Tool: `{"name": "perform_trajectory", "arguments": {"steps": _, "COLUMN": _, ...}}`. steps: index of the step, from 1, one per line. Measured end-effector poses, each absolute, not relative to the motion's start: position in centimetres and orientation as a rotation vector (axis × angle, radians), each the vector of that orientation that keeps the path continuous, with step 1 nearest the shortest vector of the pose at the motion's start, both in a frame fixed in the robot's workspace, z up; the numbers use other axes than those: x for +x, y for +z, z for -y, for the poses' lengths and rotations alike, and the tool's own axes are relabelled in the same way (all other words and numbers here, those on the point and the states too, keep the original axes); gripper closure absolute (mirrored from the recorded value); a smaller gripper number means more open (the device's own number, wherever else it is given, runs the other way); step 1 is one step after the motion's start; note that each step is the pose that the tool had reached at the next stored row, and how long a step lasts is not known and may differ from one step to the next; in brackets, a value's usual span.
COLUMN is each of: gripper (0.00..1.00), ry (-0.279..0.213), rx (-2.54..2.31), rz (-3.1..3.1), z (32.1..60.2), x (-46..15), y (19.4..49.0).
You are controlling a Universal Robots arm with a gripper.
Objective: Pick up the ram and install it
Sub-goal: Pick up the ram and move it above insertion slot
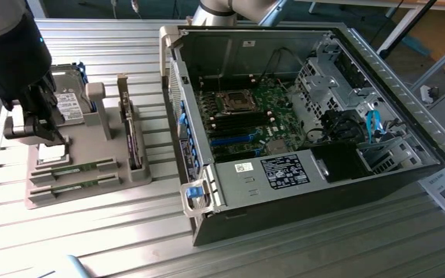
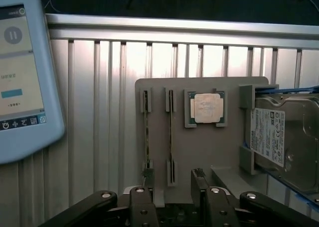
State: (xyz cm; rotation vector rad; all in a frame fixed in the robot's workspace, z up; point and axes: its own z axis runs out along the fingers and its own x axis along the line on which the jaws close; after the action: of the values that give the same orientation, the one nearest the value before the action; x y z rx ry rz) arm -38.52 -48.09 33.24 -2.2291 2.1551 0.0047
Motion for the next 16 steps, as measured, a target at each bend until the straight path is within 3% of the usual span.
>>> {"name": "perform_trajectory", "arguments": {"steps": 16, "gripper": 0.58, "ry": 0.015, "rx": -2.244, "rz": -2.148, "z": 52.2, "x": -38.6, "y": 29.6}}
